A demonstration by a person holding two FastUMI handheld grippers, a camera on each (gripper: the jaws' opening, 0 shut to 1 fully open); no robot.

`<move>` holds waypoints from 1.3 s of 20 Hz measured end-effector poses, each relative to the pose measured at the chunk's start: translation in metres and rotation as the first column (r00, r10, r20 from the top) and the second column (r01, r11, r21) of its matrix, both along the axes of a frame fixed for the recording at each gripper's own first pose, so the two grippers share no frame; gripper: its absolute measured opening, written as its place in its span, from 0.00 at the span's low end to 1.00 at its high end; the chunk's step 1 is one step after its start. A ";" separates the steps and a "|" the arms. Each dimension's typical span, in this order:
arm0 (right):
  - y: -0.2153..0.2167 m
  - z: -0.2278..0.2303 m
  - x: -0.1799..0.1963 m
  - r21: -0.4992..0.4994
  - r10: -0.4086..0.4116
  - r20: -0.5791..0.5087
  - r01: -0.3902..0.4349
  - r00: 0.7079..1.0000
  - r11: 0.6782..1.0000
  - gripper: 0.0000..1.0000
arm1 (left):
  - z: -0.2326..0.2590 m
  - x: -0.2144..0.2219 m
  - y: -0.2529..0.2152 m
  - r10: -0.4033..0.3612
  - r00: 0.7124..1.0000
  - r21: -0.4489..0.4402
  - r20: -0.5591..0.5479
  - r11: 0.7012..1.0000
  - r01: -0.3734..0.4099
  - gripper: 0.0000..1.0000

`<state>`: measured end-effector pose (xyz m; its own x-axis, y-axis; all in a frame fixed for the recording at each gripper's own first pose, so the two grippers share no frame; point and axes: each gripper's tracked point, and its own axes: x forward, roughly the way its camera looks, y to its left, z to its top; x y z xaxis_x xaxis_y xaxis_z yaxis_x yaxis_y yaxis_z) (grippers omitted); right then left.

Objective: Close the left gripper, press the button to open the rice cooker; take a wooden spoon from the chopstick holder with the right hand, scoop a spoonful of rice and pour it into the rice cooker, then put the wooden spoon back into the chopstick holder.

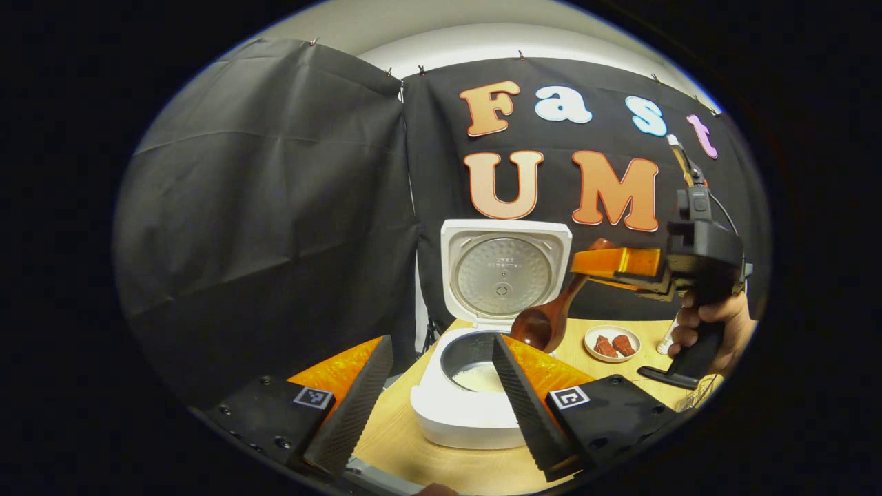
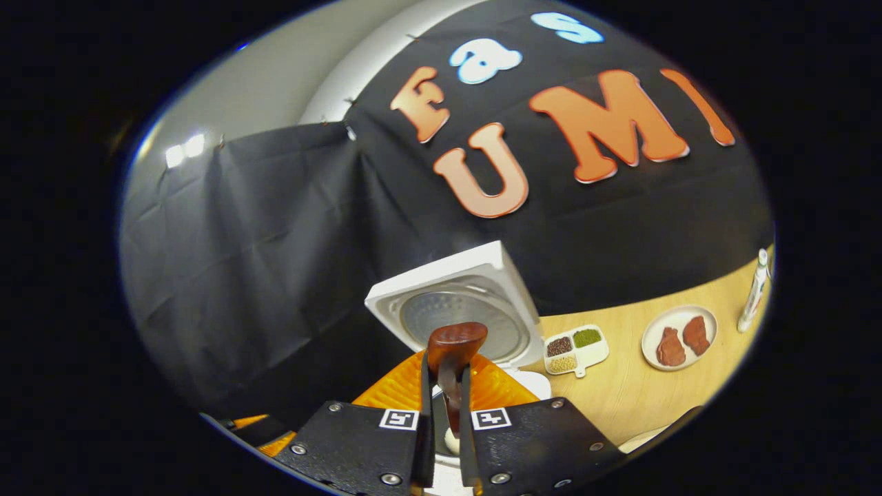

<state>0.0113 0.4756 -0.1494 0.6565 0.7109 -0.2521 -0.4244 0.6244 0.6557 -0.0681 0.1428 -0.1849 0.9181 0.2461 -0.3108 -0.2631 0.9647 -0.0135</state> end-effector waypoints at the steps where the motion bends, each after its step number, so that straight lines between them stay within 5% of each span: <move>1: -0.017 0.000 0.003 0.011 -0.026 -0.022 0.026 0.999 1.000 0.14 | 0.000 0.003 -0.007 -0.008 1.000 0.001 -0.002 1.000 0.008 0.98; 9: -0.191 -0.013 0.009 -0.041 -0.252 -0.061 0.250 0.966 0.967 0.14 | 0.013 0.025 -0.071 -0.076 0.997 0.025 0.023 0.997 0.075 0.98; 15: -0.320 -0.044 -0.012 -0.194 -0.419 -0.050 0.402 0.907 0.895 0.14 | 0.021 0.042 -0.119 -0.121 0.992 0.029 0.036 0.992 0.120 0.98; 26: -0.449 -0.095 -0.070 -0.306 -0.607 -0.158 0.546 0.779 0.780 0.14 | 0.033 0.052 -0.179 -0.172 0.984 0.051 0.037 0.984 0.170 0.98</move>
<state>-0.0590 0.0267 -0.2446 0.8214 0.1181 -0.5579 0.2127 0.8443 0.4918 -0.0163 -0.0360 -0.1521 0.9596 0.0977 -0.2639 -0.0941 0.9952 0.0262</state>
